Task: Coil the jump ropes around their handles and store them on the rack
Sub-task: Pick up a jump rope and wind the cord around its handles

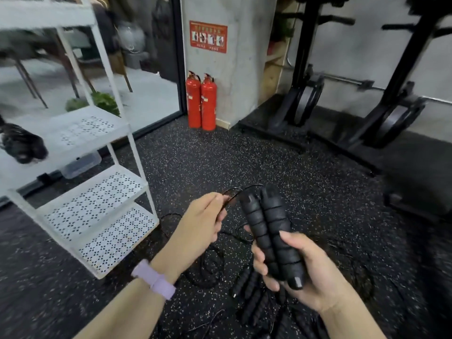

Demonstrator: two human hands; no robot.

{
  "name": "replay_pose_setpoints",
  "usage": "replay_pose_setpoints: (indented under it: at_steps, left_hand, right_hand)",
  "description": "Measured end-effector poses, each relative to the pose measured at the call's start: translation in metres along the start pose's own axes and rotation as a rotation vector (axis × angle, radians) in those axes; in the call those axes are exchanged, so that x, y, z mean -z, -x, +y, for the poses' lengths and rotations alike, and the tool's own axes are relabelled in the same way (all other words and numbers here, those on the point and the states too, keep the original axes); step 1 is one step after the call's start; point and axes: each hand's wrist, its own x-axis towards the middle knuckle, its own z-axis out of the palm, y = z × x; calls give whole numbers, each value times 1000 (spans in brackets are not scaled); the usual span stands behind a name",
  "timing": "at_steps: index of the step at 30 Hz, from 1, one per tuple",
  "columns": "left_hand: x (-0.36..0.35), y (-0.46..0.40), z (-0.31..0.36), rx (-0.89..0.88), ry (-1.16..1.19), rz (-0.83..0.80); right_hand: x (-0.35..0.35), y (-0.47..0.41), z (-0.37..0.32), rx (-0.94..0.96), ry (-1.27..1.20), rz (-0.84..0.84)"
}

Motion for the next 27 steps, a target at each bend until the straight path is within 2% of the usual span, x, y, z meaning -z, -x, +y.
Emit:
replay_pose_setpoints:
  at_steps: [5, 7, 9, 11, 14, 17, 20, 22, 25, 27]
  left_hand:
    - [-35, -13, -28, -85, -336, 140]
    - [-46, -16, -37, -96, -454, 164]
    - [-55, -15, -45, -126, -601, 101]
    - [-62, -14, -50, -147, -707, 44]
    - [-69, -13, -53, -93, -607, 17]
    - [-69, -11, -51, -48, -588, 2]
    - [-65, -13, -52, 28, -665, 58]
    - [-64, -13, -53, 105, -627, 112]
    - [-64, -14, -51, 214, -349, 249]
    - [-60, -16, -51, 281, -146, 355]
  right_hand:
    - [17, 2, 16, 147, 50, 211]
    - [24, -3, 8, 153, 216, 333]
    - [31, -12, 1, 171, 395, 476]
    - [39, -21, -1, 220, 695, 645]
    - [51, -30, 3, 248, 1151, 782]
    - [53, -38, 13, 199, 1512, 786]
    - [43, -44, 22, 236, 1719, 779]
    - [32, -48, 27, 203, 1840, 790]
    - [20, -51, 41, 273, 1971, 827]
    - [15, -53, 50, 309, 2001, 782]
